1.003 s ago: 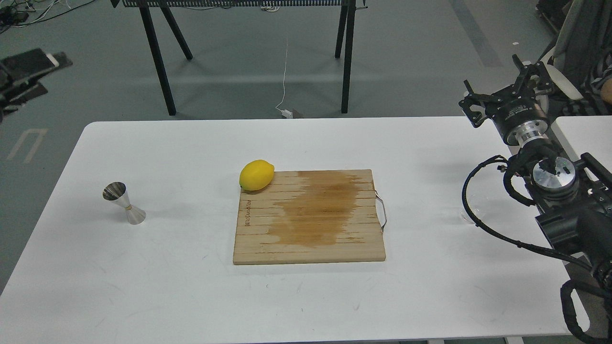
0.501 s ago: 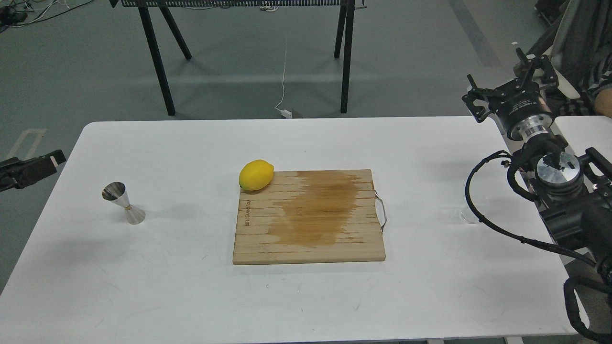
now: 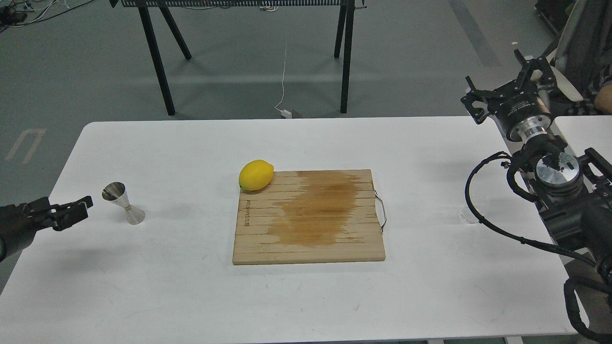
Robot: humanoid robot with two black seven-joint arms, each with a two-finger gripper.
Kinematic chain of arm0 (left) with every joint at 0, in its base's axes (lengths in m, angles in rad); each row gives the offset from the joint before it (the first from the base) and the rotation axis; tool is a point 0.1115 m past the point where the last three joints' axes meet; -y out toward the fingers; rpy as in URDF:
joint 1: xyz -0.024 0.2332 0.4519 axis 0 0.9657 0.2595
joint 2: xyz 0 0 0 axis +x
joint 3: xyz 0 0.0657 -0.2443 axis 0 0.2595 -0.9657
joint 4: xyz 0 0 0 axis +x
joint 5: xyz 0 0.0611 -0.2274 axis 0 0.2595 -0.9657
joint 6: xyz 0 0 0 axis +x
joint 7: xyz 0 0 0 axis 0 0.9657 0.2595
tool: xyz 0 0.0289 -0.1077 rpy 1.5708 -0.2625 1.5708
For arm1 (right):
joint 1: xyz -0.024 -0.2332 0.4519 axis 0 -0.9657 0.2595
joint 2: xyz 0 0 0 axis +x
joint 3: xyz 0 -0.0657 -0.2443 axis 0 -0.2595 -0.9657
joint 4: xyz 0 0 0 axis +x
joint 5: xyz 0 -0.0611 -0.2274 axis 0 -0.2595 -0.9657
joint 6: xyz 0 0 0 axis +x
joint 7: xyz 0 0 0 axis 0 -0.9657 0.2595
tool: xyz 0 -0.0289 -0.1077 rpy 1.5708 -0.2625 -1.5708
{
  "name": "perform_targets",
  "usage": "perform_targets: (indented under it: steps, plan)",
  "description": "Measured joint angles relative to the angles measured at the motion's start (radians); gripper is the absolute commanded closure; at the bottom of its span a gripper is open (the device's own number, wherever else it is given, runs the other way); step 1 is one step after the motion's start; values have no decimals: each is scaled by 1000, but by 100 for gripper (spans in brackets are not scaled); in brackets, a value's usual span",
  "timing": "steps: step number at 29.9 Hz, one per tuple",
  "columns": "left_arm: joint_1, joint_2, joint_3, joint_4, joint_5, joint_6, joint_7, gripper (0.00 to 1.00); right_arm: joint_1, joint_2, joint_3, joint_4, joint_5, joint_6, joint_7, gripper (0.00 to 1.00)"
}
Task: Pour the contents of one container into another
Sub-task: 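Grasp the metal jigger with the left gripper and lift it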
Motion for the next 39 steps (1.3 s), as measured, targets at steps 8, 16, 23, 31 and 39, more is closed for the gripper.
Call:
perform_targets:
  steps: [8,16,23,31,39]
  plan:
    - [68,-110,-38,80,7,55,20,1,1,-4,-2,0,0,0,0,1]
    - [139,-197,-128,108,63,88,23,1,0,-1,-3,0,0,-3,0,1]
    - [212,-281,-216,173,127,123,35,2,0,1,-4,0,-1,-3,0,1]
    - [216,-352,-258,240,132,139,68,2,0,-4,-4,-2,-1,-3,0,1]
    - [207,-430,-265,316,133,140,68,3,0,-4,-3,-1,-1,-3,2,1]
